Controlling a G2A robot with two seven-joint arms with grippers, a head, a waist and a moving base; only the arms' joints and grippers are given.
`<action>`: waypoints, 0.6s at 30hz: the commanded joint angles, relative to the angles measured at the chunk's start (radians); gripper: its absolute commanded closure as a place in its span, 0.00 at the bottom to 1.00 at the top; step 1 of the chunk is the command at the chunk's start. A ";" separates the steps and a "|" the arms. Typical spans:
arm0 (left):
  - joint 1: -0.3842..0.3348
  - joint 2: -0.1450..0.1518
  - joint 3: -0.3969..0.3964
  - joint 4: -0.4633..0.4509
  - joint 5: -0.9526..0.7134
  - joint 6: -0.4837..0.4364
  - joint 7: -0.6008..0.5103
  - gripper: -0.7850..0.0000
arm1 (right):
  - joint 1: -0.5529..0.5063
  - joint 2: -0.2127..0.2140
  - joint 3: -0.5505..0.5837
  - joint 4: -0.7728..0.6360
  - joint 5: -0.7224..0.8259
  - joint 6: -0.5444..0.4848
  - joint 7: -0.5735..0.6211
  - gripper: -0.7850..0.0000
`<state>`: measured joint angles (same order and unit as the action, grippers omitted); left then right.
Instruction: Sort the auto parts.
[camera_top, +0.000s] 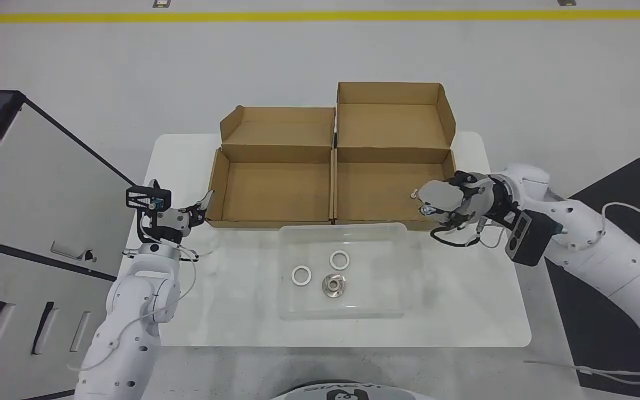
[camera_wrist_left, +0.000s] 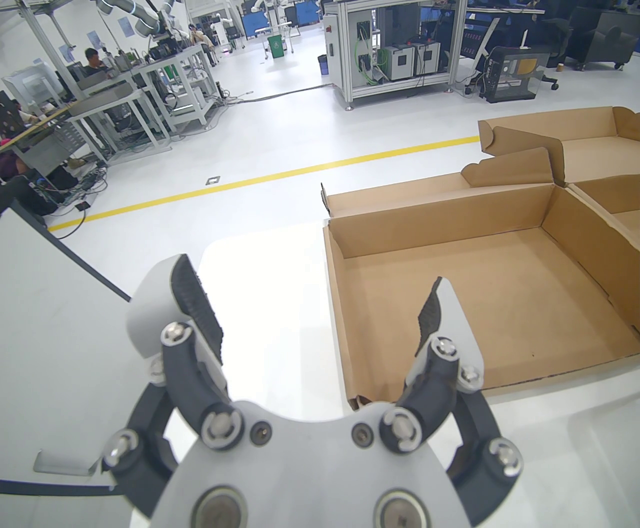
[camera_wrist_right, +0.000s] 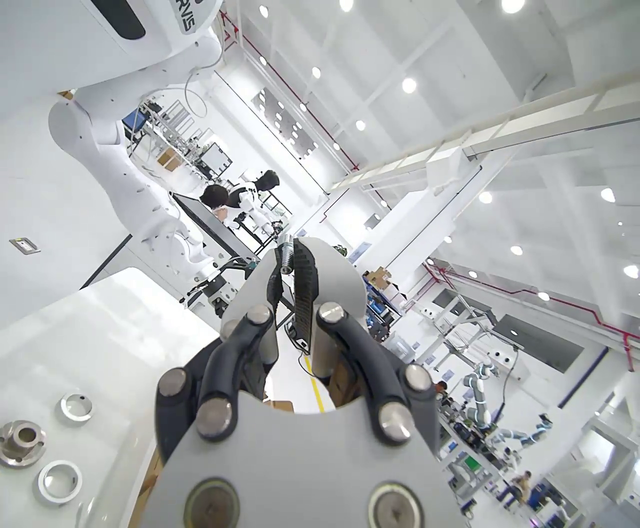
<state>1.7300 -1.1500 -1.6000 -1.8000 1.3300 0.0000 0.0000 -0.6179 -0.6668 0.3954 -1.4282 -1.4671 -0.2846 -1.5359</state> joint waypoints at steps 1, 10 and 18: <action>0.000 0.000 0.000 0.000 0.000 0.000 0.000 0.00 | -0.001 0.000 0.001 0.001 -0.001 0.000 0.000 1.00; 0.000 0.000 0.000 0.000 0.000 0.000 0.000 0.00 | -0.015 -0.003 0.022 -0.035 0.030 0.007 0.023 1.00; 0.000 0.000 0.000 0.000 0.000 0.000 0.000 0.00 | -0.028 -0.021 0.083 -0.070 0.057 -0.010 0.010 1.00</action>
<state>1.7300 -1.1500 -1.6000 -1.8000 1.3300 0.0000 0.0000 -0.6453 -0.6855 0.4744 -1.4960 -1.4110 -0.2949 -1.5257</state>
